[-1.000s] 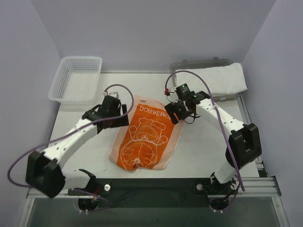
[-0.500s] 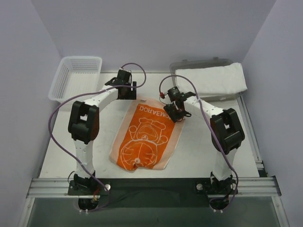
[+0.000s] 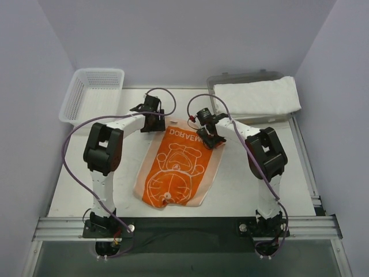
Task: Fold and stack the towels
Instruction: Flatten out the crumpled towel
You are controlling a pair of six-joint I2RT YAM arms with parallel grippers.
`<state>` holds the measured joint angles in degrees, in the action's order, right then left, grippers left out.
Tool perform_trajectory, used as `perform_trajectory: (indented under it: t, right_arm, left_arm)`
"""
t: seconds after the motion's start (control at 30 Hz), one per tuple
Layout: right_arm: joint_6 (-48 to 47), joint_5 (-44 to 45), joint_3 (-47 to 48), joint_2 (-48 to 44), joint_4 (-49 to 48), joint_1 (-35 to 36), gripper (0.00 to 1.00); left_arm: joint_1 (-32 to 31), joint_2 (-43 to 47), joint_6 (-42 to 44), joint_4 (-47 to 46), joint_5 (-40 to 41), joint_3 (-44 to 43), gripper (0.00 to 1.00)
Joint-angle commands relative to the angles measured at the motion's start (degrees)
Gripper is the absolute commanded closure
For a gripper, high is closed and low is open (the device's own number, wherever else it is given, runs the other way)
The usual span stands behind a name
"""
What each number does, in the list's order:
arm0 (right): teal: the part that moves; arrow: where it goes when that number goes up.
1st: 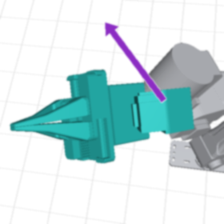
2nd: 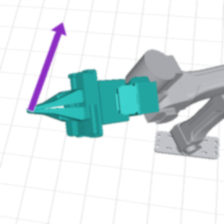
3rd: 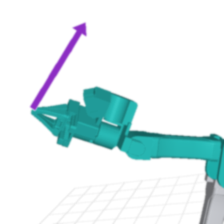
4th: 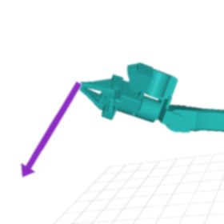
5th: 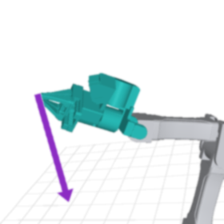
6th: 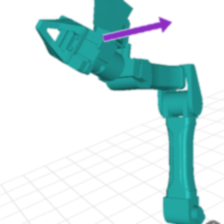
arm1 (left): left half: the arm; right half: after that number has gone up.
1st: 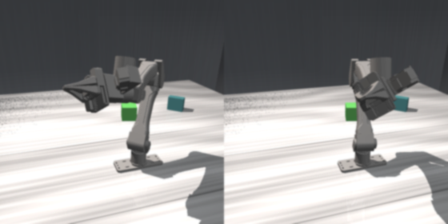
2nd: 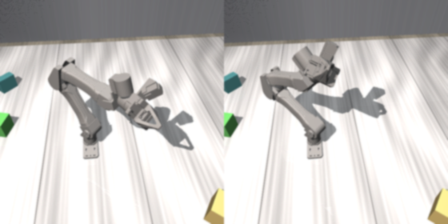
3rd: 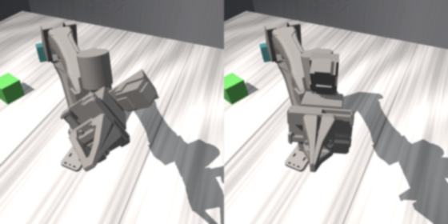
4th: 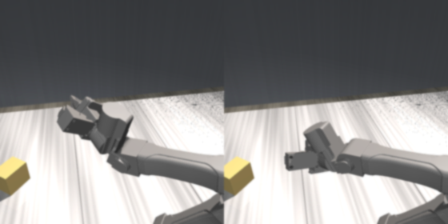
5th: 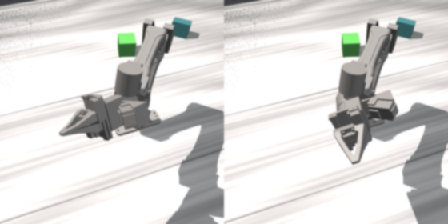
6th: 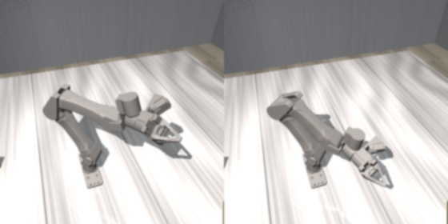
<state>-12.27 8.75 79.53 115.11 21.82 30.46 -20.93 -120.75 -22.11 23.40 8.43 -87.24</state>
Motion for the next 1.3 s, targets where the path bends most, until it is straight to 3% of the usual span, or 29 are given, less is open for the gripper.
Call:
perform_trajectory:
  t: [0.0, 0.2, 0.4, 0.6, 0.83, 0.97, 1.13, 1.27]
  right_arm:
    - [-1.2, 3.2, 1.3, 1.2, 1.0, 0.8, 0.62]
    - [-1.0, 4.2, 0.8, 0.6, 1.0, 1.2, 0.87]
    - [-0.8, 3.7, 1.3, -3.5, 1.9, 2.1, 1.0]
    - [-0.4, 7.2, 1.8, -5.6, 2.2, 1.7, 1.0]
    - [1.0, 2.0, 0.5, -8.7, 2.0, 1.6, 1.0]
    - [-1.1, -1.7, -0.3, -10.0, 1.8, 1.5, 1.0]
    - [-1.8, -4.2, -0.5, -12.6, 1.8, 1.0, 1.0]
    - [-3.3, -4.5, -0.3, -13.0, 1.6, 1.0, 1.0]
  left_arm:
    - [-0.3, 2.6, -4.4, 2.4, 1.9, 6.4, 0.24]
    - [-0.5, 7.0, -7.7, 4.5, 6.2, 15.7, 0.31]
    - [-2.8, 12.5, -9.5, 4.8, 8.0, 23.5, 0.32]
    - [-6.6, 15.8, -10.7, 7.4, 9.0, 29.4, 0.32]
    - [-8.3, 22.7, -13.8, 9.4, 7.7, 37.8, 0.33]
    - [-7.7, 28.4, -13.0, 11.3, 7.6, 36.9, 0.31]
    - [-6.7, 32.1, -9.2, 10.7, 9.5, 31.3, 0.09]
    - [-3.0, 30.4, -4.5, 5.8, 7.7, 28.0, 0.03]
